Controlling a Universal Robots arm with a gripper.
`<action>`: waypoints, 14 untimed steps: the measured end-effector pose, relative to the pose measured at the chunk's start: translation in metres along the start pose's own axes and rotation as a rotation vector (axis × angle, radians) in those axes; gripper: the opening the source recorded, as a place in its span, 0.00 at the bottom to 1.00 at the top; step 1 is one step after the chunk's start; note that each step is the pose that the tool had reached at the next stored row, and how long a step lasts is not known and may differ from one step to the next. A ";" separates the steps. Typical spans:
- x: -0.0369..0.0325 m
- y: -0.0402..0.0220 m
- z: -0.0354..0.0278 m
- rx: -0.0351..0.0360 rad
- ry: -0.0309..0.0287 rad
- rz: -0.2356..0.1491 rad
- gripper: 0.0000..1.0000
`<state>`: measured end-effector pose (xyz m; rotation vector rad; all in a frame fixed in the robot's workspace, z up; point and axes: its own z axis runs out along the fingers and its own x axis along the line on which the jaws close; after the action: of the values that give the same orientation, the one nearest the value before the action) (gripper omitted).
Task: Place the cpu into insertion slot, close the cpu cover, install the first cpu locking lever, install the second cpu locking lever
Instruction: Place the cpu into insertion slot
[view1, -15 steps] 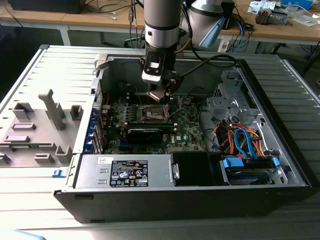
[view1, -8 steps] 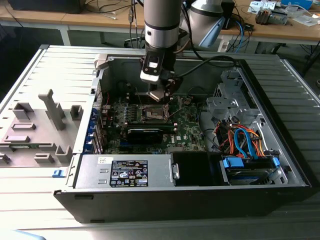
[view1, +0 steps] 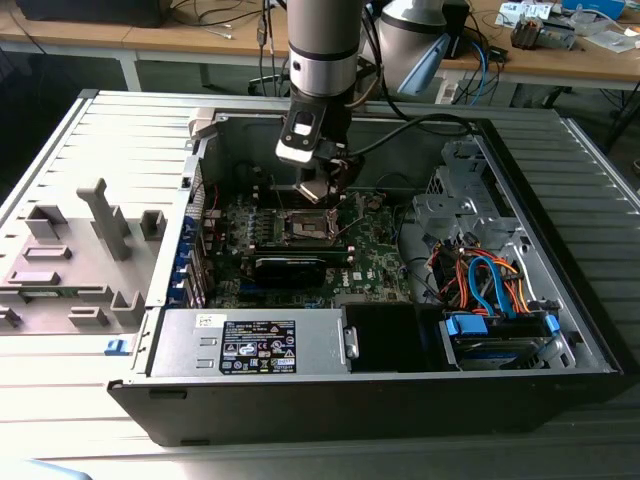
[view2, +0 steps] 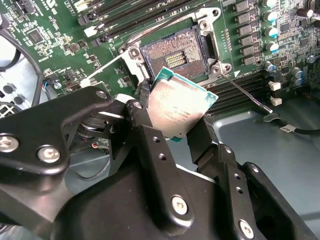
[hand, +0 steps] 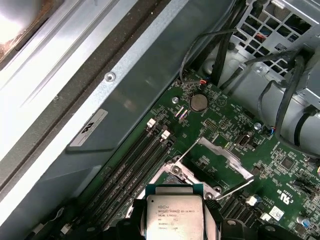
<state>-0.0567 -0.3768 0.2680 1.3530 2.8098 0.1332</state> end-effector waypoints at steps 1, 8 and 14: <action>0.0000 0.0000 0.0000 -0.0001 -0.0003 0.003 0.55; 0.0000 0.0000 0.0002 -0.0005 -0.0022 0.026 0.55; 0.0000 0.0000 0.0002 -0.0009 -0.0040 0.046 0.55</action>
<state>-0.0567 -0.3768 0.2678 1.4170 2.7759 0.1324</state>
